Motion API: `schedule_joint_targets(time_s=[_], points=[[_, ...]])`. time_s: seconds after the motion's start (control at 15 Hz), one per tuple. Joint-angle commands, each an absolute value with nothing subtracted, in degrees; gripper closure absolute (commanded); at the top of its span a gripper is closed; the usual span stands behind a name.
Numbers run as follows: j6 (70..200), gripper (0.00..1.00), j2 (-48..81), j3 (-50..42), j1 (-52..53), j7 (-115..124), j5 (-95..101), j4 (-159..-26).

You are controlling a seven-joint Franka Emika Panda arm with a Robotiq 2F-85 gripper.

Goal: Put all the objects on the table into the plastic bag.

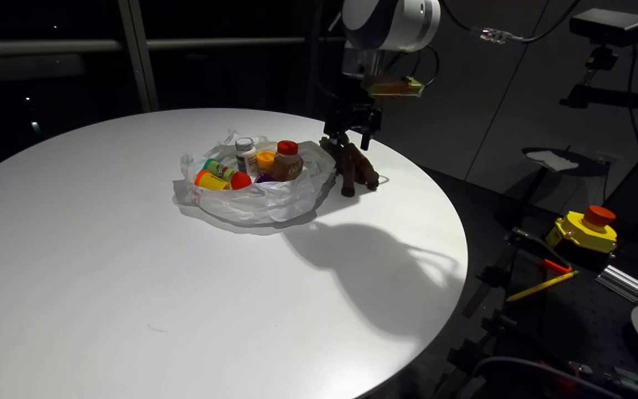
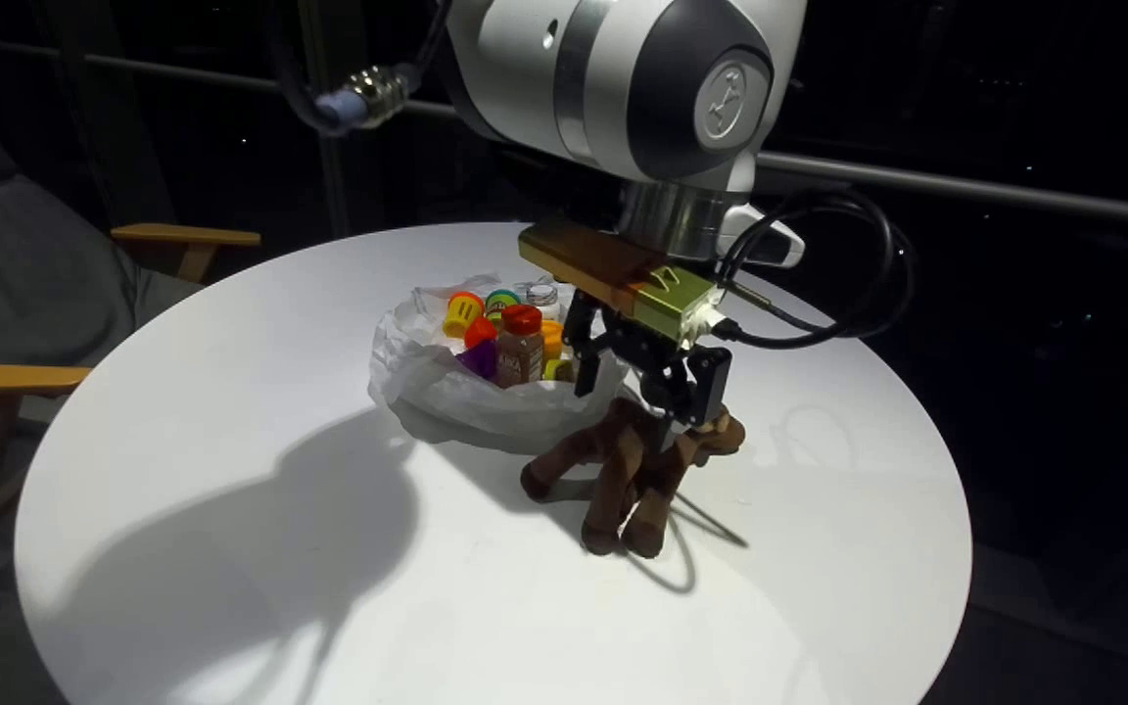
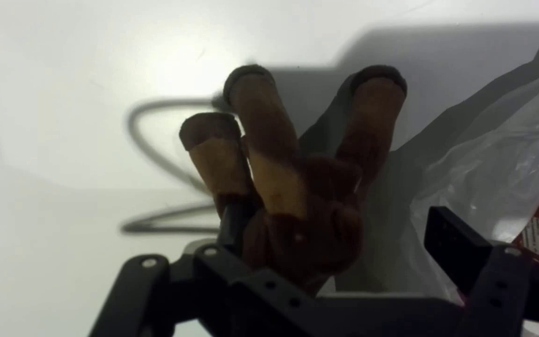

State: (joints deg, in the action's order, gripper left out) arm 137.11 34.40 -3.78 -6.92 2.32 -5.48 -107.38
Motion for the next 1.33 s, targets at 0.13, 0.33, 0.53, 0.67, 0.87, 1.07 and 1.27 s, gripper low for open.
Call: schedule_joint_targets(time_s=[0.13, 0.33, 0.53, 0.67, 0.87, 1.07, 1.27], points=[[138.68, 0.23, 38.51, -6.12, -5.3, 5.26, -1.35, -102.57], [137.34, 0.42, 39.41, -6.04, -5.74, 5.41, -1.68, -101.18], [136.59, 0.65, 38.14, -5.87, -6.0, 5.3, -2.14, -101.54], [137.07, 0.81, 34.69, -5.97, -5.55, 5.7, -1.99, -103.72], [138.56, 0.9, 27.44, -5.75, -4.1, 6.21, -1.38, -107.8], [141.63, 0.88, 20.77, -5.48, -1.47, 6.77, 0.48, -111.31], [140.2, 0.88, 14.14, -3.04, 1.34, 5.83, 1.82, -114.38]])
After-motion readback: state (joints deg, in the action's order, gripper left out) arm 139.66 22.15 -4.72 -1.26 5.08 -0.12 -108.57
